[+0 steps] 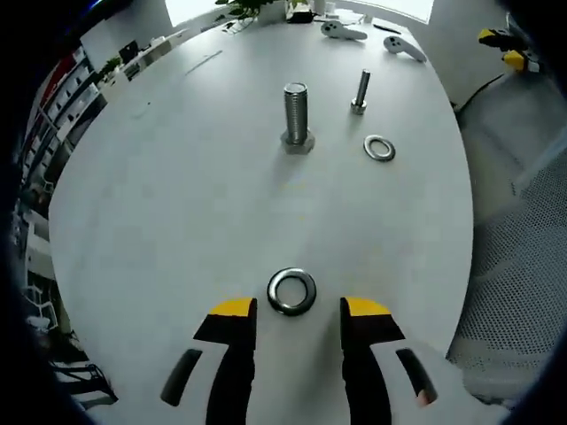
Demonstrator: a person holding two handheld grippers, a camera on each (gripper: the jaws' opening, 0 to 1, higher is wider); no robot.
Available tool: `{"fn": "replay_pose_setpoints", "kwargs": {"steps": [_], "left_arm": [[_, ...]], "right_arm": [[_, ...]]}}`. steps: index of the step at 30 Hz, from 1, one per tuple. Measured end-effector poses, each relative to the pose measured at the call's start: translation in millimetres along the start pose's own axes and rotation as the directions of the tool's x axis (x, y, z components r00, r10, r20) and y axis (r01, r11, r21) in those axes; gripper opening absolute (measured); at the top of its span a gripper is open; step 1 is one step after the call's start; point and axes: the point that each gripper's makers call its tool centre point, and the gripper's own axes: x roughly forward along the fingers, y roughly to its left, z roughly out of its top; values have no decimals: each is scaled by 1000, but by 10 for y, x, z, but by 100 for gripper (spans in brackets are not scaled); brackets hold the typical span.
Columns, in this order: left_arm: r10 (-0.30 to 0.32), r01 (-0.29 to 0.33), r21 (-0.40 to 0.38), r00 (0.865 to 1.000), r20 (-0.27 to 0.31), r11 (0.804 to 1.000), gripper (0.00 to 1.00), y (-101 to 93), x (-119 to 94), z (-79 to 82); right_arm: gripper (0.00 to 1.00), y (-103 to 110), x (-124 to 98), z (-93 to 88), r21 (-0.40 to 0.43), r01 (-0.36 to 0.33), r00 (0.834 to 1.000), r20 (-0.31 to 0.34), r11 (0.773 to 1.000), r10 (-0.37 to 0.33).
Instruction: Place the washer onto the threaded stud by aligning its center hole with the stud, sliding it down to the base, and recovering from edge contact or off-axis alignment until the washer reaches the visible bottom stop.
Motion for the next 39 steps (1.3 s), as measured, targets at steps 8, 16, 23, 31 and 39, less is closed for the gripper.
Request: {"fn": "replay_pose_setpoints", "kwargs": {"steps": [8, 16, 23, 31, 39], "left_arm": [[-5, 5, -14, 1000, 0, 1000, 31, -60, 11, 84], [-6, 6, 2, 1000, -2, 1000, 26, -86, 27, 104], [-42, 49, 102, 997, -69, 994, 37, -112, 13, 33], [-46, 49, 94, 998, -41, 994, 35, -69, 29, 53], [-42, 45, 124, 999, -33, 991, 21, -36, 105, 69]], "right_arm": [[30, -1, 0, 3, 1, 1, 1000, 2, 1000, -1], [30, -12, -3, 5, 6, 6, 1000, 6, 1000, -6], [30, -10, -2, 7, 6, 6, 1000, 7, 1000, -6], [30, -8, -2, 9, 5, 5, 1000, 8, 1000, -5], [30, -14, -3, 1, 7, 8, 1000, 4, 1000, -8]]}}
